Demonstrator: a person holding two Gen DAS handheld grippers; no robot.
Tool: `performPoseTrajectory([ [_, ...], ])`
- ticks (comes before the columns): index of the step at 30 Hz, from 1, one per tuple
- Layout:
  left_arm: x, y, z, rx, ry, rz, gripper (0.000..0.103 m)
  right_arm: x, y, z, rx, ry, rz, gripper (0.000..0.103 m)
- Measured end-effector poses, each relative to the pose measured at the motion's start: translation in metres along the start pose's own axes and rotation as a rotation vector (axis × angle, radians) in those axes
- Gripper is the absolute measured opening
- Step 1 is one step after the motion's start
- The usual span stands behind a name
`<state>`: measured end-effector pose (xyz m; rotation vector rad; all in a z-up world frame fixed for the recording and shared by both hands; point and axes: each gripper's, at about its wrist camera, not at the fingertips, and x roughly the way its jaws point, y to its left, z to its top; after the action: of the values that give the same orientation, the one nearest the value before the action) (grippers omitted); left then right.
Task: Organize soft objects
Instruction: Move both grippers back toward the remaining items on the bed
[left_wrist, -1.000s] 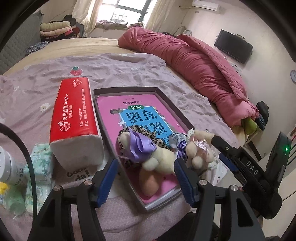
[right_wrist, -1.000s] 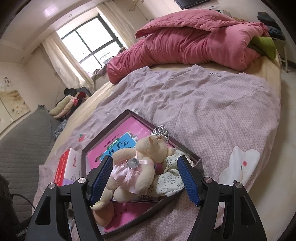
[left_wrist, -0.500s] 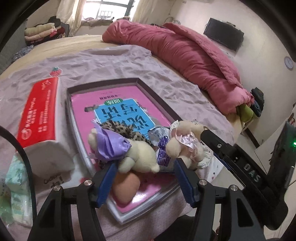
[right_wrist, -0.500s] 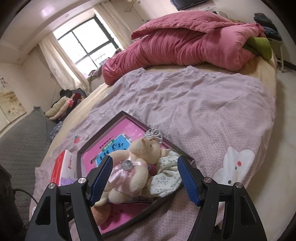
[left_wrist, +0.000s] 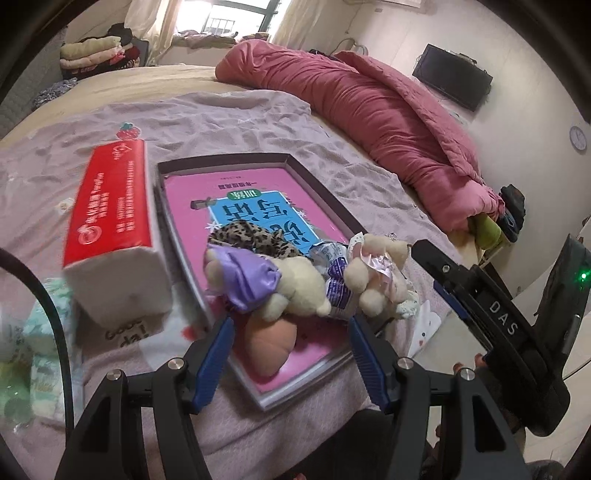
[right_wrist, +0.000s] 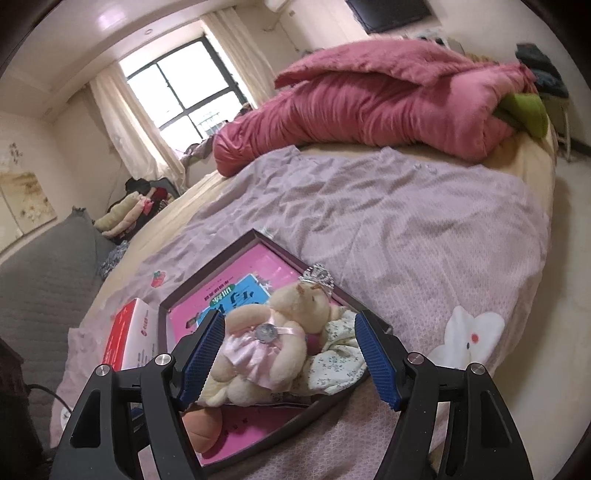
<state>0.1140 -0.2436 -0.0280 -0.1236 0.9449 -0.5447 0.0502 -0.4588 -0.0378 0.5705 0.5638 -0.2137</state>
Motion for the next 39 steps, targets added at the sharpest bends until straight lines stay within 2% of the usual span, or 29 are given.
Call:
performPoseTrajectory([
  [7,-0.027,0.0,-0.005,0.016,-0.029,0.023,0.064,-0.017,0.023,-0.003,-0.111,-0.039,-0.019,0.075],
  [15,-0.058,0.005,-0.011,0.02,-0.055,0.053,0.064,-0.03,0.033,-0.009,-0.156,-0.03,-0.056,0.075],
  [18,-0.067,0.008,-0.013,0.017,-0.061,0.063,0.064,-0.036,0.036,-0.012,-0.164,-0.033,-0.098,0.075],
  [25,-0.091,0.023,-0.024,0.0,-0.081,0.079,0.064,-0.048,0.047,-0.017,-0.205,-0.044,-0.117,0.075],
  [30,-0.108,0.03,-0.032,-0.004,-0.1,0.085,0.064,-0.063,0.065,-0.02,-0.244,-0.064,-0.094,0.075],
  [35,-0.129,0.039,-0.04,-0.006,-0.119,0.108,0.064,-0.084,0.096,-0.025,-0.345,-0.123,-0.06,0.075],
  [39,-0.144,0.055,-0.042,-0.046,-0.13,0.121,0.064,-0.098,0.121,-0.03,-0.397,-0.141,-0.012,0.075],
])
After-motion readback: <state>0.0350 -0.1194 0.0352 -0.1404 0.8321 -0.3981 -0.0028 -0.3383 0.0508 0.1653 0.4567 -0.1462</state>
